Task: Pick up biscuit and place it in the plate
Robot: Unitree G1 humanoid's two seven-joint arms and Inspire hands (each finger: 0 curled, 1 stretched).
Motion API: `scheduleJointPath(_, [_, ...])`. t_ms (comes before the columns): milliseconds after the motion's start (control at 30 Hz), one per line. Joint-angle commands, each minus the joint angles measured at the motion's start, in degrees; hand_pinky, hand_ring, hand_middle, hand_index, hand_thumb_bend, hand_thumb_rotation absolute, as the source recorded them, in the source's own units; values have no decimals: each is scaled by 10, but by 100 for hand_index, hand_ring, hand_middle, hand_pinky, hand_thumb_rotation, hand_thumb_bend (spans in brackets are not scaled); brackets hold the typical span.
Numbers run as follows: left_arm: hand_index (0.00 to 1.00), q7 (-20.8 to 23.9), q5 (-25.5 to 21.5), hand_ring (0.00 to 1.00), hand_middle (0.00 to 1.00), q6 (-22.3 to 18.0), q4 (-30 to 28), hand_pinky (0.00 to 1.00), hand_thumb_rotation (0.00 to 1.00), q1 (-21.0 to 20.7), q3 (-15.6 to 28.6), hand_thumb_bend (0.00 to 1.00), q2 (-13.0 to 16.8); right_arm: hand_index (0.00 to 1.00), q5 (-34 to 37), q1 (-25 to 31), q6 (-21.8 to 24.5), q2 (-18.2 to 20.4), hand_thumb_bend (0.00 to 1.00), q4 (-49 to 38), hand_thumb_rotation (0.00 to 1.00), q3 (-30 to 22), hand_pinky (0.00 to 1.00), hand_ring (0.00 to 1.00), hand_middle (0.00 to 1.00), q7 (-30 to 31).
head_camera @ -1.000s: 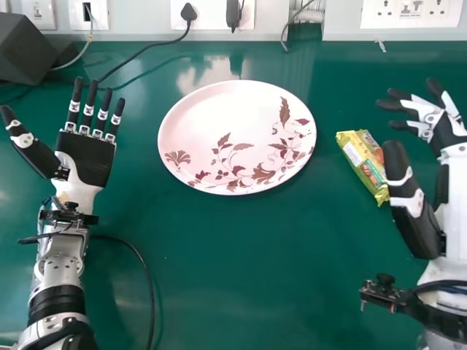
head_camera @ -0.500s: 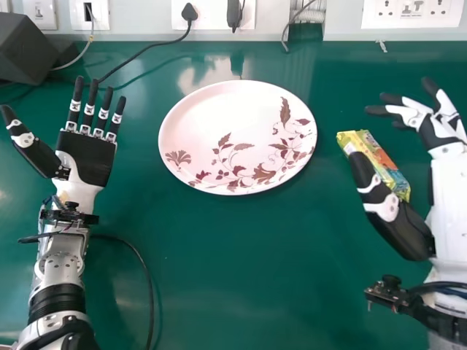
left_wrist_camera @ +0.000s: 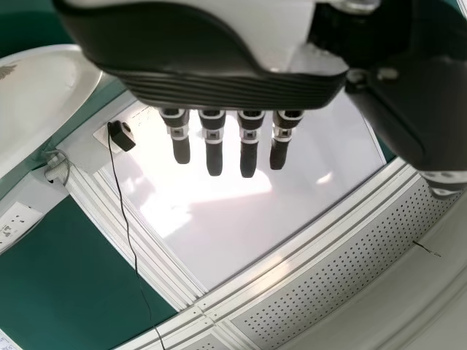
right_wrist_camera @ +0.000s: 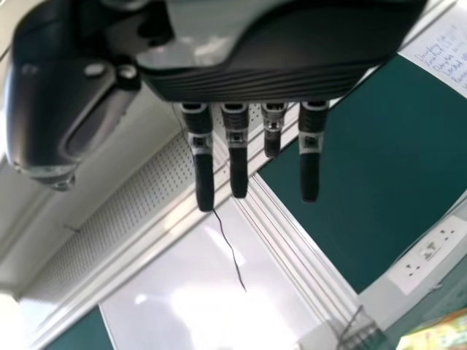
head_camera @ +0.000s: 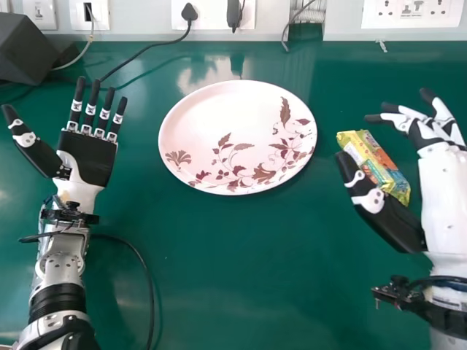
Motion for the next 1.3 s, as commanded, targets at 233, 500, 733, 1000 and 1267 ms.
scheduleJointPath(233, [96, -4, 2, 97, 95, 3, 45, 100, 98, 41, 7, 100, -26, 70, -32, -2, 18, -10, 89, -10, 14, 5, 65, 75, 79, -1])
scheduleJointPath(500, [96, -16, 1, 100, 98, 2, 56, 100, 93, 38, 7, 100, -25, 70, -76, -4, 71, -9, 86, -37, 15, 10, 67, 77, 80, 44])
scheduleJointPath(733, [100, -23, 1, 100, 100, 1, 62, 100, 85, 35, 8, 100, -27, 71, -163, -16, 136, -5, 85, -77, 14, 20, 68, 77, 80, 119])
scheduleJointPath(1000, [100, -15, 5, 100, 100, -3, 64, 100, 80, 30, 5, 100, -30, 70, -265, -46, 173, -13, 88, -96, 13, 20, 66, 78, 80, 206])
scheduleJointPath(1267, [100, -18, 2, 100, 100, 3, 64, 100, 78, 30, 5, 100, -32, 71, -280, -65, 196, -8, 86, -100, 13, 16, 67, 78, 81, 244])
